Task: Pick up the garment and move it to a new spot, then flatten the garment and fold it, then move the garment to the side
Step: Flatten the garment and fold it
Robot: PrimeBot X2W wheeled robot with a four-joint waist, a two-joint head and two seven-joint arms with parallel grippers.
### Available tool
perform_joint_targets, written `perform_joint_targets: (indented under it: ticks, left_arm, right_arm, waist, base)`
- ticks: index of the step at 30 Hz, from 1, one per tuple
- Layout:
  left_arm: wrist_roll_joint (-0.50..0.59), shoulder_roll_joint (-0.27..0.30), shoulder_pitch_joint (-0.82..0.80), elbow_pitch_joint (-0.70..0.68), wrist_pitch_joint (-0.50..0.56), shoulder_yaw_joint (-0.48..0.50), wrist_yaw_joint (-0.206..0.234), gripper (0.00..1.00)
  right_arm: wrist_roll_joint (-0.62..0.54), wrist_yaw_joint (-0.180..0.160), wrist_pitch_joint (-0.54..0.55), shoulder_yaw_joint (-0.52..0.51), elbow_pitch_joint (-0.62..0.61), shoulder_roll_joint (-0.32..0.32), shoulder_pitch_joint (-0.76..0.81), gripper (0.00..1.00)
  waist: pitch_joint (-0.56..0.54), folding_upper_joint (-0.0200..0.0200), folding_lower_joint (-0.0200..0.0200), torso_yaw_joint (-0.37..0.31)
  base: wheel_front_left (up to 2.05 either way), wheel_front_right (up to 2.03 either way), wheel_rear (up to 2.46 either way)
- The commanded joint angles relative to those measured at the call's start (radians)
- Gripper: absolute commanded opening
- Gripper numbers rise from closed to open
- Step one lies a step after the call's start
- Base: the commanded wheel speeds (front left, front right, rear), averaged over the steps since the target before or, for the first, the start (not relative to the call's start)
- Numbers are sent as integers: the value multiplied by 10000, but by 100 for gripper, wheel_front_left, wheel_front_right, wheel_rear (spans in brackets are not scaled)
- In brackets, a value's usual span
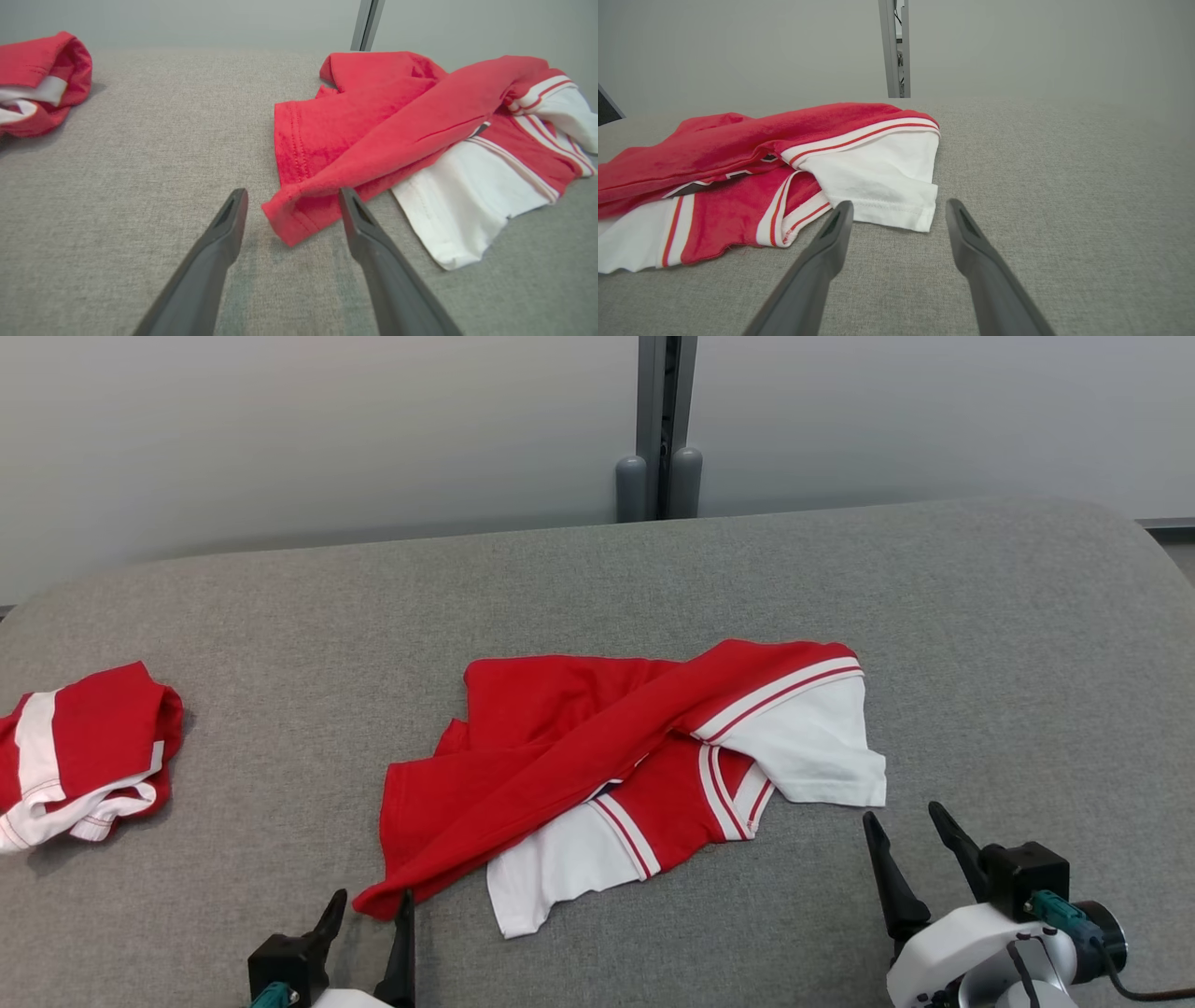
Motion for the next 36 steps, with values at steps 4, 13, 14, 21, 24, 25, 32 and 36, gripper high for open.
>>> perform_joint_targets:
  ticks: [4, 13, 14, 21, 24, 25, 32, 36]
  left_arm:
    - [-125, 41, -303, 280, -4, -20, -68, 100]
    - [120, 42, -563, 344, -4, -89, -94, 0]
    - [132, 42, -593, 309, -4, -80, -111, 0]
    - [308, 41, -716, 132, -4, -107, -208, 0]
    - [364, 41, -879, 92, -4, -200, -253, 0]
    - [374, 41, -931, 74, -4, -226, -265, 0]
    - [525, 41, -1197, -58, -4, -419, -276, 0]
    - [541, 42, -1272, -152, -4, -295, -234, 0]
  right_arm:
    - [77, -3, 0, -12, 44, -49, -136, 100]
    - [141, -3, 0, -287, 313, -49, -442, 100]
    - [213, -3, 0, -371, 387, -50, -526, 100]
    - [183, -3, 0, -835, 925, -50, -1137, 100]
    - [147, -3, 1, -978, 1380, -47, -1432, 100]
    - [205, -3, 0, -987, 1488, -47, -1544, 100]
    - [457, -3, 3, -829, 2463, -55, -2089, 0]
    - [728, -3, 1, -814, 2098, -73, -2171, 0]
  waist:
    - [108, 0, 0, -64]
    - [461, 0, 0, -18]
    - [515, 0, 0, 8]
    - [965, 0, 0, 286]
    - [1203, 0, 0, 465]
    - [1272, 0, 0, 525]
    - [1593, 0, 0, 771]
    - [1563, 0, 0, 731]
  base:
    - [0, 0, 0]
    - [0, 0, 0]
    - [0, 0, 0]
    - [0, 0, 0]
    - [0, 0, 0]
    - [0, 0, 0]
    - [0, 0, 0]
    - [0, 0, 0]
